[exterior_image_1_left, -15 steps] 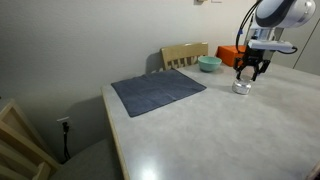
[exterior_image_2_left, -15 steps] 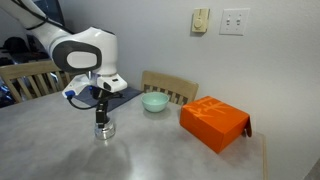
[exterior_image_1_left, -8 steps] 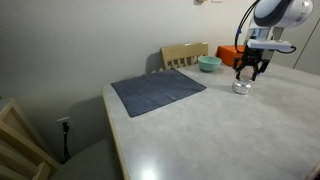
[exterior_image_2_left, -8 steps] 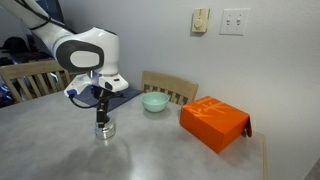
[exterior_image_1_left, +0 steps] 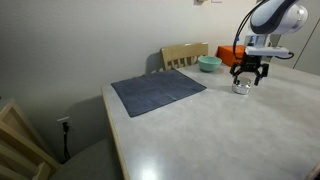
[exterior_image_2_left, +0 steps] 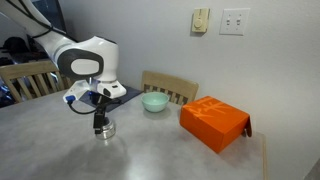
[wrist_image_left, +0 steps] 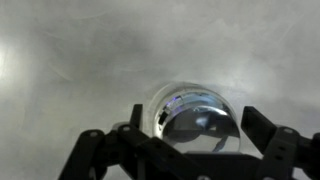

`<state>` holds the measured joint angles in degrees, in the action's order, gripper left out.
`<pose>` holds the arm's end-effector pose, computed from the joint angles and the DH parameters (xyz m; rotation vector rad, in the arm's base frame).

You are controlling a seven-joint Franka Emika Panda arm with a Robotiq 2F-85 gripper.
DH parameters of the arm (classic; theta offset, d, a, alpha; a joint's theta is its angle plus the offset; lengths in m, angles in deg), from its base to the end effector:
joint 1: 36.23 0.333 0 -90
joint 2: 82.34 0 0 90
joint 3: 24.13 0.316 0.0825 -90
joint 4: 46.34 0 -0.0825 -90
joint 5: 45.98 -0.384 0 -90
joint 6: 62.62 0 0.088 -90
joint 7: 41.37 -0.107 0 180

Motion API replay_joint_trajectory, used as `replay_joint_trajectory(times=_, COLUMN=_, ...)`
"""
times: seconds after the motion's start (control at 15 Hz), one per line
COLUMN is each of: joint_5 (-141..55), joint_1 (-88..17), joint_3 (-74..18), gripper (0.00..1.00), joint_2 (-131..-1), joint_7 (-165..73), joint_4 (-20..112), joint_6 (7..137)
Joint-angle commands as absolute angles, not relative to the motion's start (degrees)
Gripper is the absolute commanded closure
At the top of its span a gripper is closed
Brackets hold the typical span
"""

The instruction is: Remove the silver lid from the silver tin then place the lid back on the tin

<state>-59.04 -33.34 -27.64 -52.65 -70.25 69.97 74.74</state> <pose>0.5825 -0.0046 0.1760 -2.8798 1.0324 0.2598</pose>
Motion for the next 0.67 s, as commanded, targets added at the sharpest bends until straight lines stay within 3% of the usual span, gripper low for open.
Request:
replay_joint_trajectory(times=0.0, joint_5=-57.7, joint_1=-31.2, joint_3=-28.4, gripper=0.00, joint_2=-53.7, joint_7=-72.9, joint_4=70.6, joint_6=75.8)
replay_joint_trajectory(times=0.6, joint_5=-46.5, joint_1=-23.3, joint_3=-30.1, gripper=0.00, joint_2=-64.2, joint_7=-89.9, joint_4=80.1, joint_6=83.9)
